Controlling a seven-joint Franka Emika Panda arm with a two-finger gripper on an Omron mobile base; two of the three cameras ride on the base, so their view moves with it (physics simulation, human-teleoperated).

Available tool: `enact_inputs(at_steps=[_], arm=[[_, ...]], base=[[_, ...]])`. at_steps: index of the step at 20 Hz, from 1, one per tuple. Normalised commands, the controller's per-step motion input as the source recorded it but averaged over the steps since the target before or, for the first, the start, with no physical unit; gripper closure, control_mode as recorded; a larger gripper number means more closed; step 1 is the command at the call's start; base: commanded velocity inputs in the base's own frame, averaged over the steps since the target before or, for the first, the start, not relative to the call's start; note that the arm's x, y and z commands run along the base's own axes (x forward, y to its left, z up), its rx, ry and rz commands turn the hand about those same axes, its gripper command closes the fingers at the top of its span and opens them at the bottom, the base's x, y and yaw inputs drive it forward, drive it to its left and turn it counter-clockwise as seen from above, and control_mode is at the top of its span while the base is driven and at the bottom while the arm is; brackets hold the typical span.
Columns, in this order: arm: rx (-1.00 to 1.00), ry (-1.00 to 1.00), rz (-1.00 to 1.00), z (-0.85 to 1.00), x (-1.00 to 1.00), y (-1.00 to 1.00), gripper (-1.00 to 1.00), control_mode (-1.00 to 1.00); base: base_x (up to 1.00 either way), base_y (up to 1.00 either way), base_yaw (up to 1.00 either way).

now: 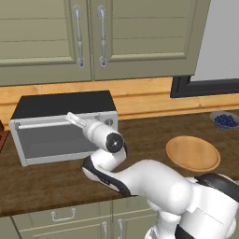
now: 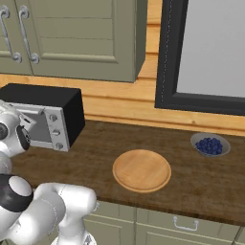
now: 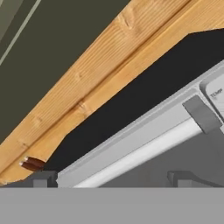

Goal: Pick up the kebab skewer and baguette bread, and place them inside the toaster oven. Close the toaster oven door and start by setting the timer.

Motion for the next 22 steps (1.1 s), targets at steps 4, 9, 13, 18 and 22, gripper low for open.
enact_inputs(at_steps=[4,9,13,18,22], arm=[[-0.15,0.01,-0.14,0.0,-0.05,-0.15,-1.0,-1.0],[-0.14,0.07,-0.17,-0.04,-0.43,-0.2,-1.0,-1.0],[-0.03,0.04,-0.08,0.0,-0.22,-0.03,-1.0,-1.0],[-0.04,0.01,-0.02,-0.1,-0.01,-0.06,-1.0,-1.0],[-0.12,0.04,0.0,-0.19,0.0,-0.11,-1.0,-1.0]], base=[[0.0,0.0,0.0],[0.0,0.0,0.0],[0.0,0.0,0.0],[0.0,0.0,0.0],[0.0,0.0,0.0]])
